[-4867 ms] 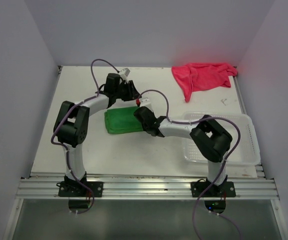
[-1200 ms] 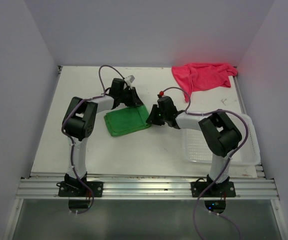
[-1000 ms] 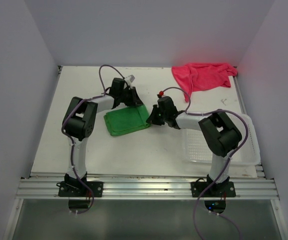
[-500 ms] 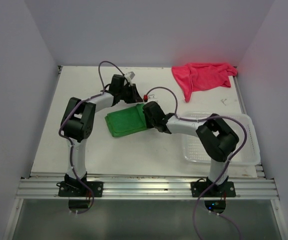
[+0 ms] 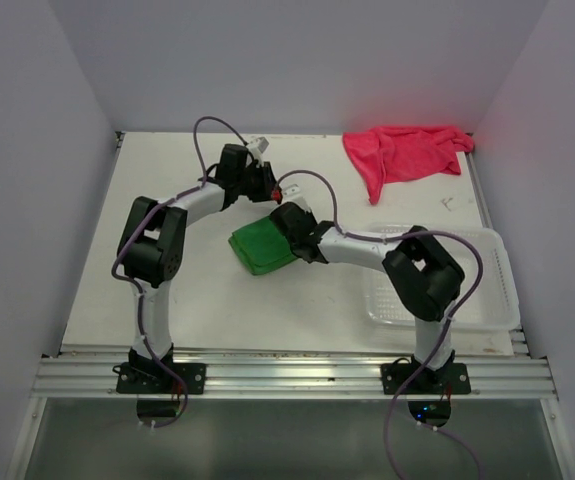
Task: Roll the towels
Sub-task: Roll the towel
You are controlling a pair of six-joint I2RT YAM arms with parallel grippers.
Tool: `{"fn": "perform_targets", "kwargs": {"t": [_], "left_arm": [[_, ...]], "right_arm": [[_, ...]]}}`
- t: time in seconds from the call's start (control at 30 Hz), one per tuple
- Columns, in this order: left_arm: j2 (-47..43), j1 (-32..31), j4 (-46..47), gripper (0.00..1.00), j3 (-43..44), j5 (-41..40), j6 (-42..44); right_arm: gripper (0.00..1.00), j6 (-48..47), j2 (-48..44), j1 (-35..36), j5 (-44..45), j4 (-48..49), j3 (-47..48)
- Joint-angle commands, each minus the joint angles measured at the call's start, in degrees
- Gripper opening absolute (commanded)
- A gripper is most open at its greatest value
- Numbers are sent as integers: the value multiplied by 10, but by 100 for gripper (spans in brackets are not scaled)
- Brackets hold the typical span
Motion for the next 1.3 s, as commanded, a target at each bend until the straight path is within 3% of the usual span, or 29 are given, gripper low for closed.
{"fn": "perform_targets", "kwargs": {"t": [0.0, 0.7, 1.27], "left_arm": [[-28, -1, 3, 24, 23, 11, -3], [-35, -9, 3, 23, 32, 25, -3], [-52, -33, 33, 22, -57, 41, -3]], "right_arm": [[0, -58, 25, 23, 65, -20, 29], [0, -193, 119, 112, 189, 4, 79], [0, -210, 185, 130, 199, -43, 134]]}}
